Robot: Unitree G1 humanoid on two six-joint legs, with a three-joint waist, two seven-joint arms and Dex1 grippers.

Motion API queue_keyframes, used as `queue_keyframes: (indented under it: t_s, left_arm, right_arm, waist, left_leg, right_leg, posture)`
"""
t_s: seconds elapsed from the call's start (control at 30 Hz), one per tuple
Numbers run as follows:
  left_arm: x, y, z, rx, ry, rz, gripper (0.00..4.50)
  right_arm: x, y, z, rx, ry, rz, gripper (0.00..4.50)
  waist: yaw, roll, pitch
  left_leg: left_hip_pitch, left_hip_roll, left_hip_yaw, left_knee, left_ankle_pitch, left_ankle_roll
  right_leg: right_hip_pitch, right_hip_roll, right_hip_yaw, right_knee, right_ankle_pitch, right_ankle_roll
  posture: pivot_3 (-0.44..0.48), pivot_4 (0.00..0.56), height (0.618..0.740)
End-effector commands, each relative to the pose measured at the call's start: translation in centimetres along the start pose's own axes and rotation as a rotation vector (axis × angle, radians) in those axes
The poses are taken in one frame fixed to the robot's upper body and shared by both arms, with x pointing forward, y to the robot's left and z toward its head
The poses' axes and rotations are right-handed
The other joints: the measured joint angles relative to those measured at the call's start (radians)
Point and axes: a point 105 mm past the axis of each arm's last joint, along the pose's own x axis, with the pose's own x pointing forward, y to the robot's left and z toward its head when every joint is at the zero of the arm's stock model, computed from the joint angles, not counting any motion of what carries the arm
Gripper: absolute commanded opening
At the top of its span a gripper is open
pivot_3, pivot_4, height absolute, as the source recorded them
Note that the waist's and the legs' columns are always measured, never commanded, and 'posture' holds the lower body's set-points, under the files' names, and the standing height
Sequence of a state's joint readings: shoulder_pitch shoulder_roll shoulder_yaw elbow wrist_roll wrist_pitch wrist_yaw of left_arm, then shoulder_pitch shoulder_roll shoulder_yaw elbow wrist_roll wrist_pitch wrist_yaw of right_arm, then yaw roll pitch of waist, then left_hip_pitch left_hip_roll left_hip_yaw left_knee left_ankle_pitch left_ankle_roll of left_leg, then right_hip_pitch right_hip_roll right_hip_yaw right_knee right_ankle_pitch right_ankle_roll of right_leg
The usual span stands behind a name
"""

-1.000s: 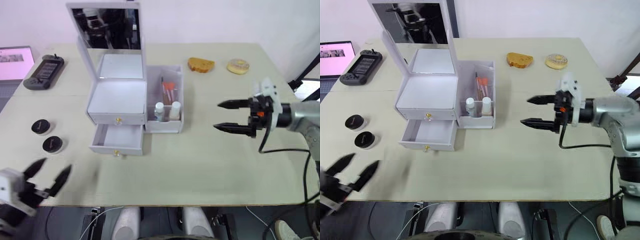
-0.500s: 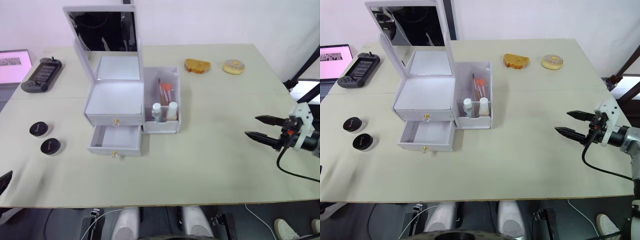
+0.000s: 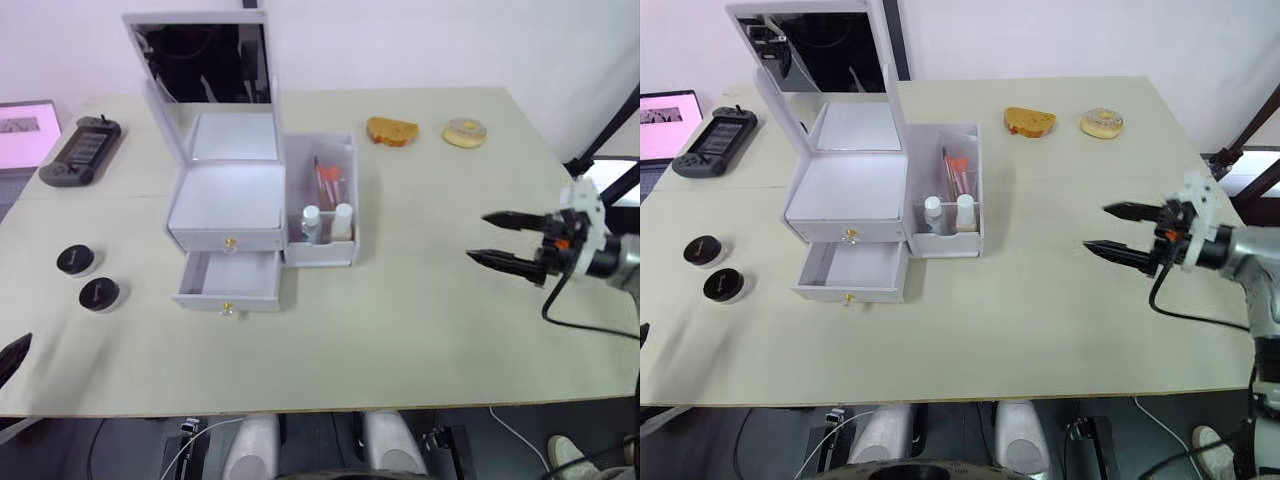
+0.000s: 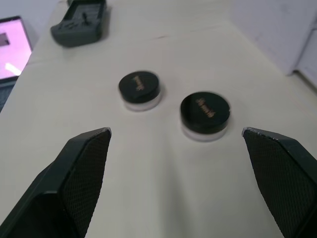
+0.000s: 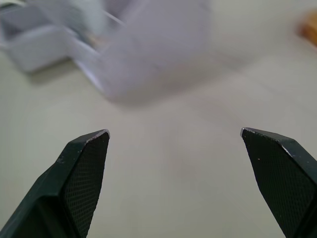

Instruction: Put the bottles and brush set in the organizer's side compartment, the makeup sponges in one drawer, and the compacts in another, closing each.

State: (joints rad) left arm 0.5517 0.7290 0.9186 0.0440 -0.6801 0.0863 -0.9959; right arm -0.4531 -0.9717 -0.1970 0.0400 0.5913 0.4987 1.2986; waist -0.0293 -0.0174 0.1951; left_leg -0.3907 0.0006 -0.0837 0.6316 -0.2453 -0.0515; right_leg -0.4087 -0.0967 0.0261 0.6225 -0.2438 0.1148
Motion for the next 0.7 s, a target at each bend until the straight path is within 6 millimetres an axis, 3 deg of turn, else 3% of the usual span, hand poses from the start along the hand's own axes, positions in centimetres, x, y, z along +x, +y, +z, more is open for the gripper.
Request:
queue_keyframes:
  t_s: [0.03,0.3,0.53,0.7]
  left_arm:
    - [0.3,-0.8,0.7,-0.005,0.004,-0.002,4.47]
    - [0.9,-3.0,-0.7,-0.069,0.079,0.032,4.47]
    - [1.8,-4.3,-0.7,-0.124,0.128,0.050,4.47]
    - [3.5,-3.6,-0.6,-0.123,0.142,0.080,4.47]
  right_arm:
    - [1.9,2.0,4.2,-0.076,-0.037,0.140,4.50]
    - [4.1,4.1,8.8,-0.181,-0.017,0.289,4.50]
    - [4.8,4.5,10.0,-0.246,0.040,0.312,4.50]
    - [5.1,4.6,11.1,-0.277,0.026,0.310,4.50]
  waist:
    - [0.001,0.000,0.000]
    - [0.012,-0.001,0.000]
    - [0.012,-0.001,0.000]
    - [0.013,-0.001,0.000]
  left_leg:
    - [0.000,0.000,0.000,0.000,0.000,0.000]
    - [-0.003,0.000,0.001,-0.001,0.000,0.000]
    - [-0.002,0.000,0.000,-0.001,0.000,0.000]
    - [-0.002,0.000,0.000,-0.001,0.000,0.000]
  right_leg:
    - [0.000,0.000,0.000,0.000,0.000,0.000]
    - [-0.001,0.000,0.000,-0.005,0.000,0.000]
    - [-0.001,0.000,-0.001,-0.005,0.000,0.000]
    - [-0.002,0.000,0.000,-0.004,0.000,0.000]
  posture:
    - [0.000,0.150,0.740]
    - [0.000,0.150,0.740]
    - [0.000,0.150,0.740]
    - [0.000,0.150,0.740]
